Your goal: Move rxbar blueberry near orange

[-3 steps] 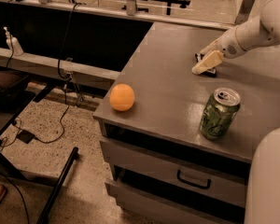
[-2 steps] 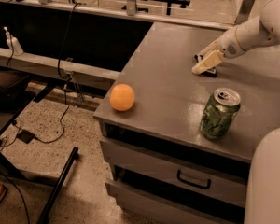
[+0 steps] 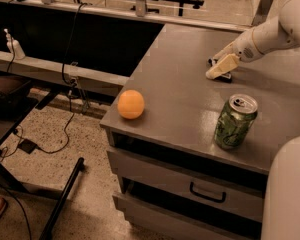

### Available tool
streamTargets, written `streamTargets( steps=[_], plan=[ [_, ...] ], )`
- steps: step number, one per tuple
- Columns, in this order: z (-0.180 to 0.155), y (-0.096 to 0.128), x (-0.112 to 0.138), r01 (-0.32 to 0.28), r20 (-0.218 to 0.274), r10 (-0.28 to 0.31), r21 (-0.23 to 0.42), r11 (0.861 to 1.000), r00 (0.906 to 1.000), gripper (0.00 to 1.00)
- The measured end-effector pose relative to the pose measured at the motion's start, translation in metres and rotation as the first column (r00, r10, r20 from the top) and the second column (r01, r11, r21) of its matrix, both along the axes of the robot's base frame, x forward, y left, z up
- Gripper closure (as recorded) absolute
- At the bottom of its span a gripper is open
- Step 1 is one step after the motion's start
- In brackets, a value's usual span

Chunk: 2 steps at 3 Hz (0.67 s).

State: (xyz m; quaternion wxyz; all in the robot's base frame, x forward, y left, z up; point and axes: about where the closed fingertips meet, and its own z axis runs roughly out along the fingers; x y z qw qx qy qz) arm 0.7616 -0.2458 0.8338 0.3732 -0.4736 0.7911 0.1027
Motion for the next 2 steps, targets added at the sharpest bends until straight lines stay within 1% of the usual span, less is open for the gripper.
streamTargets(
  steps=[2],
  plan=[
    [0.0001,0.0001,-0.0001,0.0,0.0,0.0,0.0,1.0,1.0,1.0]
  ],
)
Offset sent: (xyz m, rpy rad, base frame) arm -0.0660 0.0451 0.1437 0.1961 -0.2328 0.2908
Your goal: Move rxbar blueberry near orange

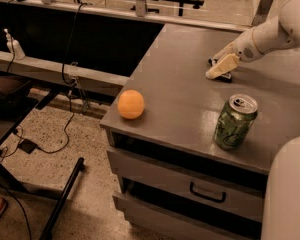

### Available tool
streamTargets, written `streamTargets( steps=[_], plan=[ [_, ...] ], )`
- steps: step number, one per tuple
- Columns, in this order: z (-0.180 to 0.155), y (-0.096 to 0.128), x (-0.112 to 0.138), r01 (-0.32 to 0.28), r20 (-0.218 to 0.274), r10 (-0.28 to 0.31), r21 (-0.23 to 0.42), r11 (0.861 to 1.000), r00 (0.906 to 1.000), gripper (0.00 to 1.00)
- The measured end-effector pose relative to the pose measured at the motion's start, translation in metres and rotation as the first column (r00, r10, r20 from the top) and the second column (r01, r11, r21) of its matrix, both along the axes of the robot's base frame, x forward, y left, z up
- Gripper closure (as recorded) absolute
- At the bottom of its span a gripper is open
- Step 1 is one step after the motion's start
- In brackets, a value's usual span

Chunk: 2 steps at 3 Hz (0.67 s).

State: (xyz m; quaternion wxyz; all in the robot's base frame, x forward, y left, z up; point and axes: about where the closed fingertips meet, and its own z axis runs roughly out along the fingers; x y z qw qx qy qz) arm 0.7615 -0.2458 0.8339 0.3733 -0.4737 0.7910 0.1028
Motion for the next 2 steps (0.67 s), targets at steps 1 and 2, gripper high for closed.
streamTargets(
  steps=[1,2],
  plan=[
    [0.0001,0.0001,-0.0001,0.0,0.0,0.0,0.0,1.0,1.0,1.0],
    [0.0002,0.0001,-0.0001,-0.001,0.0,0.001,0.0,1.0,1.0,1.0]
  ],
)
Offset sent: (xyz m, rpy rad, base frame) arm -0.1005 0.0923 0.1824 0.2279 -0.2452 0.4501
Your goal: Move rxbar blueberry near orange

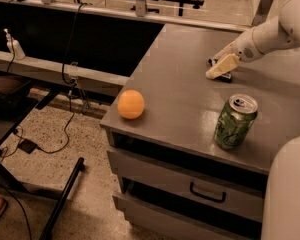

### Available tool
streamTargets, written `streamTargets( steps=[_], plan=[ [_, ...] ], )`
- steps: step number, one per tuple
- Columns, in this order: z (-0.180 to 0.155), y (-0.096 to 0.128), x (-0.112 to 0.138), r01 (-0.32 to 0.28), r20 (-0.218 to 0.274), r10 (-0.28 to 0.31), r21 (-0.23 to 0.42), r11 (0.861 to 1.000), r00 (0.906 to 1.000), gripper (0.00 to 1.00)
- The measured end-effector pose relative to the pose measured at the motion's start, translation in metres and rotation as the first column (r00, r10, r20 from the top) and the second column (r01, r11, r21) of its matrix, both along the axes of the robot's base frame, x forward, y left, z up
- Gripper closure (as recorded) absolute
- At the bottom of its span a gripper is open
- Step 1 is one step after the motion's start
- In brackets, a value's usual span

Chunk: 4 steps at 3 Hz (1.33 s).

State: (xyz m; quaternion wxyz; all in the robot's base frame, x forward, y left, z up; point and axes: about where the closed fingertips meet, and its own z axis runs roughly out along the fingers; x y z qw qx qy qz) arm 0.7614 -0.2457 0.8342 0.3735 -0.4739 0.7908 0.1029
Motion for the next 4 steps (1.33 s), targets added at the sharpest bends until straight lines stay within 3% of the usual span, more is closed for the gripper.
streamTargets(
  steps=[2,4],
  plan=[
    [0.0001,0.0,0.0,0.0,0.0,0.0,0.0,1.0,1.0,1.0],
    [0.0009,0.0014,0.0004,-0.002,-0.002,0.002,0.001,1.0,1.0,0.57]
  ],
)
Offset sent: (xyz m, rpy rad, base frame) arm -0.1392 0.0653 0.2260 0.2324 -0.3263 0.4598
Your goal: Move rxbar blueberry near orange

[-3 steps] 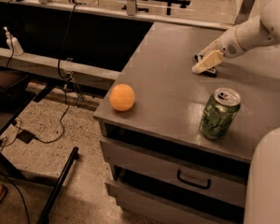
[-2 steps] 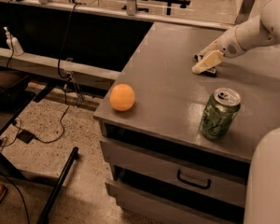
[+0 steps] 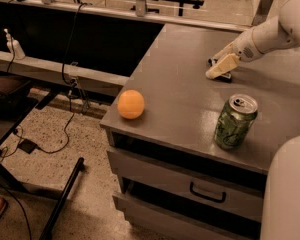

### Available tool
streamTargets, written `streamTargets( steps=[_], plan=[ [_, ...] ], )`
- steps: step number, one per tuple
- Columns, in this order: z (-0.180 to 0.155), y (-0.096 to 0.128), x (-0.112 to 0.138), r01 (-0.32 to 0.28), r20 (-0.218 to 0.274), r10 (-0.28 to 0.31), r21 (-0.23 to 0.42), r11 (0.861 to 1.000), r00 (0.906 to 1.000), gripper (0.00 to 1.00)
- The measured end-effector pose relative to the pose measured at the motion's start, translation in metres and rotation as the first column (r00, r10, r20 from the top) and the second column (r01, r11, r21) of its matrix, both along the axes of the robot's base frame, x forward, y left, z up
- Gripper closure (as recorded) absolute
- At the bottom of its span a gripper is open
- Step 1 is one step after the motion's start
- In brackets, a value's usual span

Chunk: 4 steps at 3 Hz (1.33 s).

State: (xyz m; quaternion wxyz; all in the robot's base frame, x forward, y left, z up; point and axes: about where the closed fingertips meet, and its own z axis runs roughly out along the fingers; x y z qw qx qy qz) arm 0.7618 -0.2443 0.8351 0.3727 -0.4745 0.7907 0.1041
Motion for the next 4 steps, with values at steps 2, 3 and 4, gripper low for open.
streamTargets(
  steps=[2,3,4],
  plan=[
    [0.0,0.002,0.001,-0.003,-0.003,0.003,0.001,1.0,1.0,0.04],
    [0.005,0.003,-0.001,-0.008,0.004,0.008,0.006,1.0,1.0,0.0],
    [0.047,0.01,-0.012,-0.051,0.057,0.048,0.047,0.998,0.9972,0.0]
  ],
)
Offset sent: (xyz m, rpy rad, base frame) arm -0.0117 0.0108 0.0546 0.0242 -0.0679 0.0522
